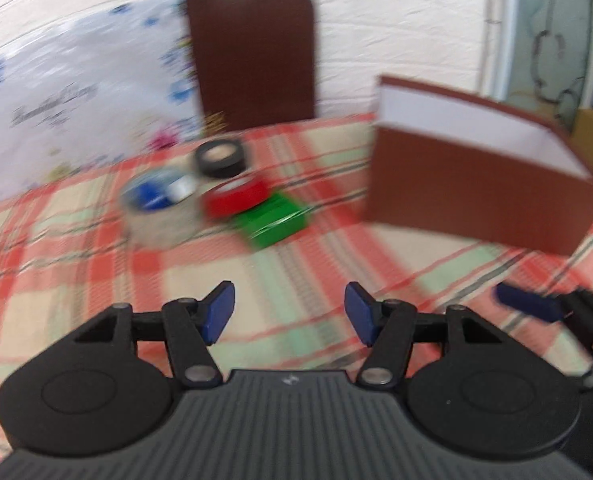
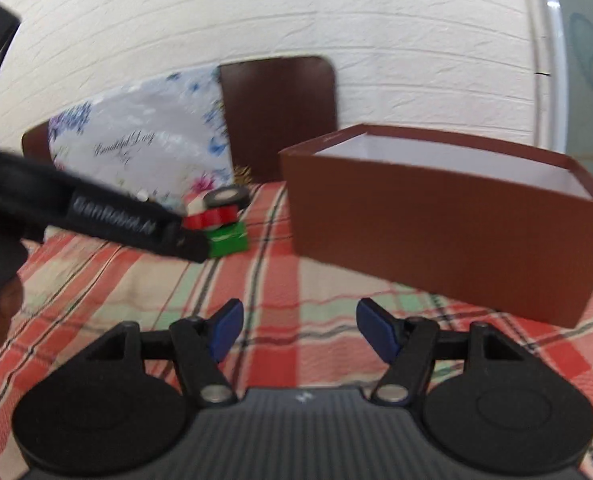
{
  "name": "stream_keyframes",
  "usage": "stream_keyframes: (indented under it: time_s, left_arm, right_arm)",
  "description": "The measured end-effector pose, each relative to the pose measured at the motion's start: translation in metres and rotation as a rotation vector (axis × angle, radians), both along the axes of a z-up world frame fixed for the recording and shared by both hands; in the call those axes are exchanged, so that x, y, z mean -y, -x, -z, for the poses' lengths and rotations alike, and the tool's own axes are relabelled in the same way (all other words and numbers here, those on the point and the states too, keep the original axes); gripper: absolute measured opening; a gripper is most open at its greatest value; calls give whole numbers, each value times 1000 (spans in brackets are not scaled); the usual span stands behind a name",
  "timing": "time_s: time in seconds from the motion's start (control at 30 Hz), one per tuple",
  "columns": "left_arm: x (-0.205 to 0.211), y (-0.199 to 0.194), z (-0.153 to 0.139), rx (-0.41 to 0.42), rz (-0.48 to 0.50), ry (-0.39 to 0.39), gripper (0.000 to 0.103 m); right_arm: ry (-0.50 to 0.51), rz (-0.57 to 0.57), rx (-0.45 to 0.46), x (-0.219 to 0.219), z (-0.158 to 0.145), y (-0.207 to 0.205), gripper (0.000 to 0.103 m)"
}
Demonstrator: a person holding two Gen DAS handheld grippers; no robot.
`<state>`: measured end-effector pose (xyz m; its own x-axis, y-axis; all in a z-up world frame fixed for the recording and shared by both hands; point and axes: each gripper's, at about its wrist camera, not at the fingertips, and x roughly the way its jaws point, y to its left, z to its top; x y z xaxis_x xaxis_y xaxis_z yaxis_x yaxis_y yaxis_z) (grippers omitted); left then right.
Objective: Organize objects
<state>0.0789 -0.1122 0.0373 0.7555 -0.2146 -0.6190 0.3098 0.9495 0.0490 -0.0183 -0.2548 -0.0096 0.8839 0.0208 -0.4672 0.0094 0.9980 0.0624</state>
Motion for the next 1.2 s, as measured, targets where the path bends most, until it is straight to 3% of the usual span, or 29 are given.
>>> stream_keyframes:
  time_s: [0.23,0.37,0.5,0.57,0.63,0.73,0.83,0.9,1.03,1.2]
  left_arm:
    - [-76,4,22,-4,-176,-52,63]
    - [-111,-3,28,-2,-251,-33,64]
    - [-154,-15,38,7,-367,-3,69]
    - [-175,-16,48,32,-409,48,81]
    - [-188,-10,53,73,-404,131,82]
    - [-192,-6,52,94,-392,187,83]
    - [-193,-7,53,100,-384,212,83]
    - [-193,-9,55,102,-380,218,83]
    - [-194,-10,57,105,-371,228,83]
    - [-196,-11,56,106,-369,245,83]
  right_arm:
    - [53,-93,-62,-48,3,-13,65]
    - [92,-155,-84,-76,7,-20,65]
    - [108,-216,-45,-102,-5,-36,65]
    - [117,-224,0,-114,-14,-51,68]
    - [125,-229,46,-126,-21,-70,73]
    - [111,-213,80,-140,-28,-105,72]
    - [115,-158,102,-148,-28,-140,67]
    - [123,-133,100,-152,-25,-158,55]
    - [96,-116,72,-148,-17,-176,20]
    - [148,-121,132,-148,-26,-145,18]
